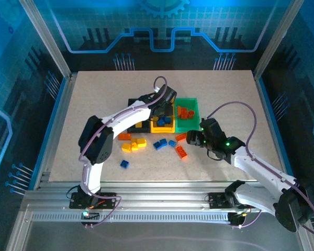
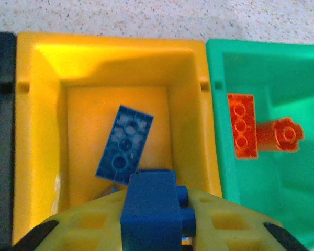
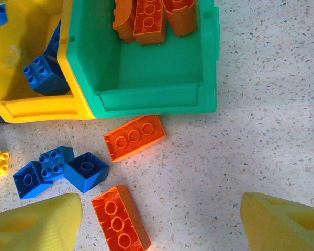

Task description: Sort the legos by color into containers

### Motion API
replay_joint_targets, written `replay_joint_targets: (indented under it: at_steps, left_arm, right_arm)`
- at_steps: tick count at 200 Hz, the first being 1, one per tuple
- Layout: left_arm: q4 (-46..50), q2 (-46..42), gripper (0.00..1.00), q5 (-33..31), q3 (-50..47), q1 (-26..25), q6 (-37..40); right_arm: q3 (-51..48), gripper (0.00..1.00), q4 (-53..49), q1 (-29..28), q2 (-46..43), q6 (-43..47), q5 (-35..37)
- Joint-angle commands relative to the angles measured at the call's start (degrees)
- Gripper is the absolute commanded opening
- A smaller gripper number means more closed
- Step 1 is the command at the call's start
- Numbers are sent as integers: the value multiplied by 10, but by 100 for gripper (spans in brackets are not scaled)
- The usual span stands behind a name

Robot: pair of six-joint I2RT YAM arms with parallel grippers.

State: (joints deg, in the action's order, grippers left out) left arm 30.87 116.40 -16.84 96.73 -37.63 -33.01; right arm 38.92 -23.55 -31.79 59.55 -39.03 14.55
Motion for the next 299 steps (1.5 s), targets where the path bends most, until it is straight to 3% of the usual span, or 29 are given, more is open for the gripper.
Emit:
replay_joint_targets:
  at_steps: [1, 37, 53, 73, 150, 193, 241, 299]
  left_arm:
    - [39, 27, 40, -15, 52, 1, 21]
    - [40, 11, 71, -3, 53, 2, 18]
    - [33, -27, 79, 10, 27, -1, 14]
    - [15, -100, 99, 25, -40, -7, 7]
    - [3, -414, 99, 57, -413, -34, -77]
    - [30, -545, 90, 55, -604, -36, -154]
    - [55, -552, 89, 37, -655, -27, -176]
    - [-3, -467, 65, 40, -675, 3, -152]
  right_arm:
    - [-4, 81, -17, 9, -15, -7, 7]
    - [0, 82, -24, 9, -28, -5, 7]
    - [2, 82, -25, 9, -31, -5, 6]
    - [0, 82, -24, 10, -34, -6, 5]
    - [-20, 82, 4, 13, -24, -12, -8]
    - [-23, 82, 13, 13, -14, -11, -10]
    - [-15, 82, 14, 13, -8, -11, -14]
    - [-15, 82, 7, 13, -14, -12, -12]
